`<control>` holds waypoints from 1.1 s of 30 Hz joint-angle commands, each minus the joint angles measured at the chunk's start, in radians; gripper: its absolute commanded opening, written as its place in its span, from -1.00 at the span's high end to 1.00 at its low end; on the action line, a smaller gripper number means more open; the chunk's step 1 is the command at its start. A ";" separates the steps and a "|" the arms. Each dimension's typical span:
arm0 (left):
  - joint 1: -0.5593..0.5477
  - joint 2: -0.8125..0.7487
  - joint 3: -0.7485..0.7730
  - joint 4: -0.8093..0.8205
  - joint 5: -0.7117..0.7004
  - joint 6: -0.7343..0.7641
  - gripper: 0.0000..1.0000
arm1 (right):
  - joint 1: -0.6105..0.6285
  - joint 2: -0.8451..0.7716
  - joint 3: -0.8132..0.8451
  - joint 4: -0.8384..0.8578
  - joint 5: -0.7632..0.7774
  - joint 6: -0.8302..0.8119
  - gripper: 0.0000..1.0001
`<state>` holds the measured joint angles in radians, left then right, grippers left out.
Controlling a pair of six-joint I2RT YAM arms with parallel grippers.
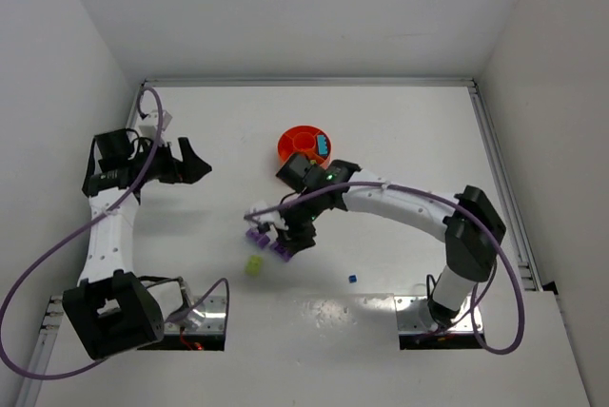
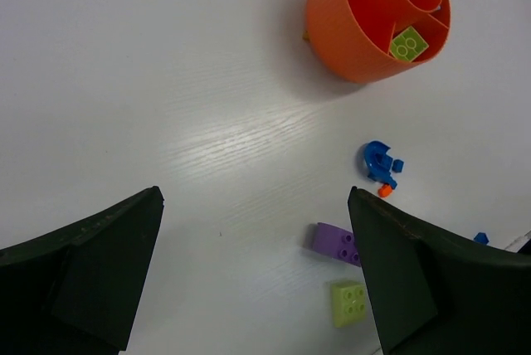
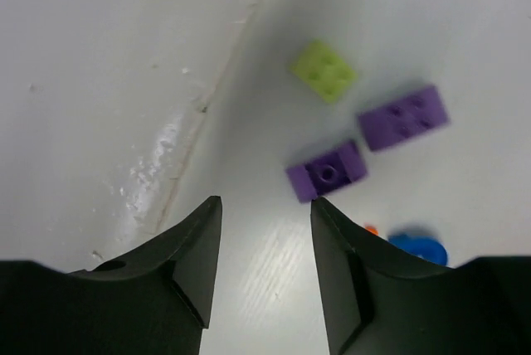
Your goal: Sort the legos into containers by color
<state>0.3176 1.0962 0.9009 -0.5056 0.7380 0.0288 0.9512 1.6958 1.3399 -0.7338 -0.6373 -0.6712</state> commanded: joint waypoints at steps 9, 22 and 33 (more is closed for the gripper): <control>0.222 0.160 0.062 -0.017 0.320 -0.015 -1.00 | 0.146 0.044 -0.053 0.100 0.022 -0.470 -0.06; 0.222 0.169 0.062 -0.027 0.259 0.003 -1.00 | 0.215 0.304 0.166 0.065 0.054 -0.580 -0.37; 0.222 0.169 0.062 -0.027 0.250 0.003 -1.00 | 0.224 0.430 0.209 0.074 0.097 -0.590 -0.34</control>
<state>0.5320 1.2682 0.9287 -0.5407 0.9749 0.0177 1.1633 2.0895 1.4986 -0.6777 -0.5259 -1.2324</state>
